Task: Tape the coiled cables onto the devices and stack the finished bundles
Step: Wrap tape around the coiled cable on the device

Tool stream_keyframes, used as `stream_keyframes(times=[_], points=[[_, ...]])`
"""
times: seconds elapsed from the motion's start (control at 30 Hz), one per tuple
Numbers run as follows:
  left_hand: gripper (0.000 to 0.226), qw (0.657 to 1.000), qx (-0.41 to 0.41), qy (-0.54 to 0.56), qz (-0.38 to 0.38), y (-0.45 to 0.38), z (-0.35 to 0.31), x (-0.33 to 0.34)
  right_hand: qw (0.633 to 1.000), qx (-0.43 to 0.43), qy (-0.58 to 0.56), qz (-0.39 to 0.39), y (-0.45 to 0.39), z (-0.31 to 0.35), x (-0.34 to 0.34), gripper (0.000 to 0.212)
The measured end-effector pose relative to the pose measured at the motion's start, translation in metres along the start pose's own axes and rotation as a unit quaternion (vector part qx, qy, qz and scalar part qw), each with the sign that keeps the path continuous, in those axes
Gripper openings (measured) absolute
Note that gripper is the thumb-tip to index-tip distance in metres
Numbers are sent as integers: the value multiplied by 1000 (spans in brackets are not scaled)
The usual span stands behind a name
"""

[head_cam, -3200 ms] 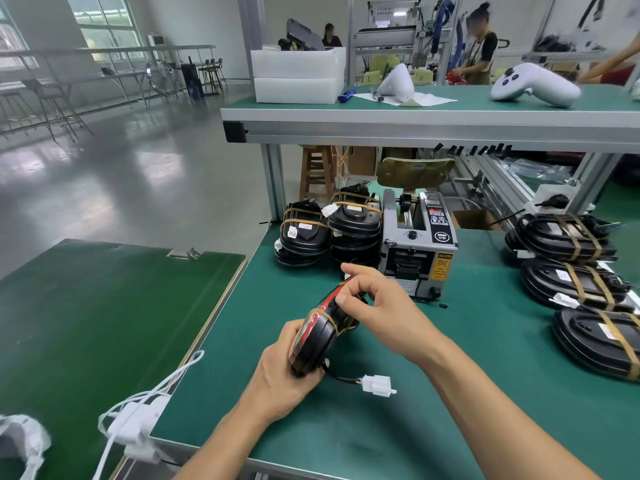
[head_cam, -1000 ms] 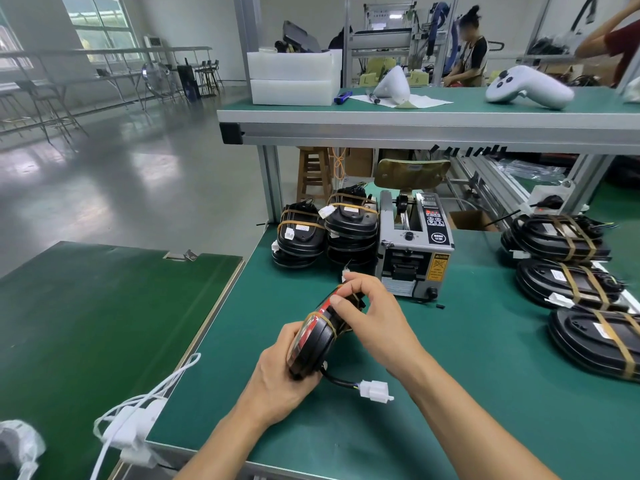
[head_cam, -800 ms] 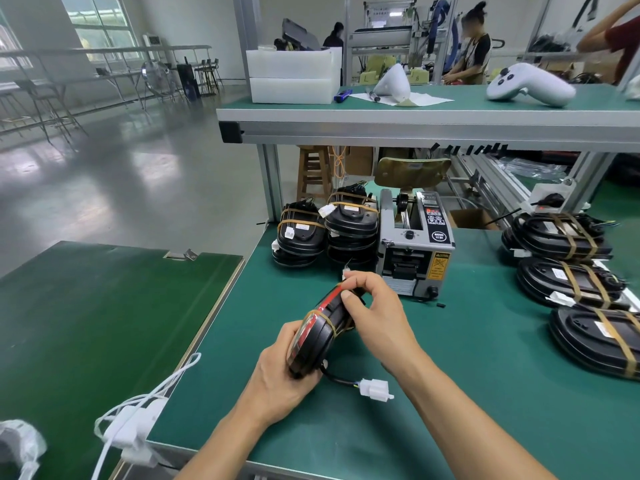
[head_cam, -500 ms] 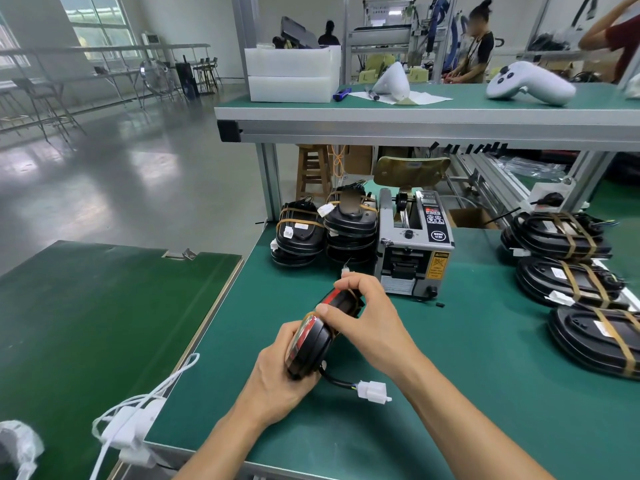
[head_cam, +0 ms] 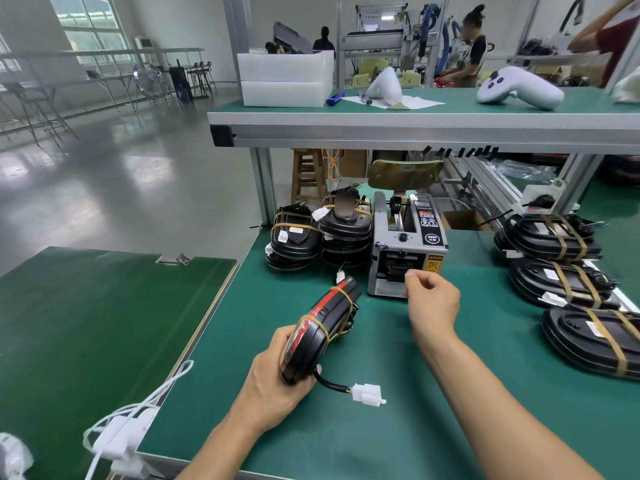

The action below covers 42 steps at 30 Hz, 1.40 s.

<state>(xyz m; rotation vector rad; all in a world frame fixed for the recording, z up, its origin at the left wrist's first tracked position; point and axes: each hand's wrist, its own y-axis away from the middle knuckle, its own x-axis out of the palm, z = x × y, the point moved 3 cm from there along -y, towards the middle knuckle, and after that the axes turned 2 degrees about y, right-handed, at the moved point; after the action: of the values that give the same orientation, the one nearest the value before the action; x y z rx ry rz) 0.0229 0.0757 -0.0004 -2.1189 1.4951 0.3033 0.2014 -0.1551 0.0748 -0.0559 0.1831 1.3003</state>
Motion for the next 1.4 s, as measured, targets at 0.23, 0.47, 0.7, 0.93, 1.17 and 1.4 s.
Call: stream_keyframes(times=[0.23, 0.47, 0.7, 0.93, 1.17, 1.4], points=[[57, 1000, 3, 1, 2, 0, -2, 0, 998, 53, -4, -40, -16, 7, 11, 24], [56, 1000, 4, -2, 4, 0, -2, 0, 990, 110, -64, -63, -25, 8, 24, 7], [57, 1000, -1, -7, 5, 0, -1, 0, 987, 127, -70, -73, -30, 6, 27, 6], [58, 1000, 0, -6, 0, 0, -3, -1, 992, 119, 26, -32, -32, 11, 22, 13], [57, 1000, 5, 2, 8, -1, -2, 0, 980, -10, -14, 197, 3, -2, 6, 14], [59, 1000, 11, 2, 9, 0, -1, -1, 950, 4, -55, 306, 15, 5, 24, 9]])
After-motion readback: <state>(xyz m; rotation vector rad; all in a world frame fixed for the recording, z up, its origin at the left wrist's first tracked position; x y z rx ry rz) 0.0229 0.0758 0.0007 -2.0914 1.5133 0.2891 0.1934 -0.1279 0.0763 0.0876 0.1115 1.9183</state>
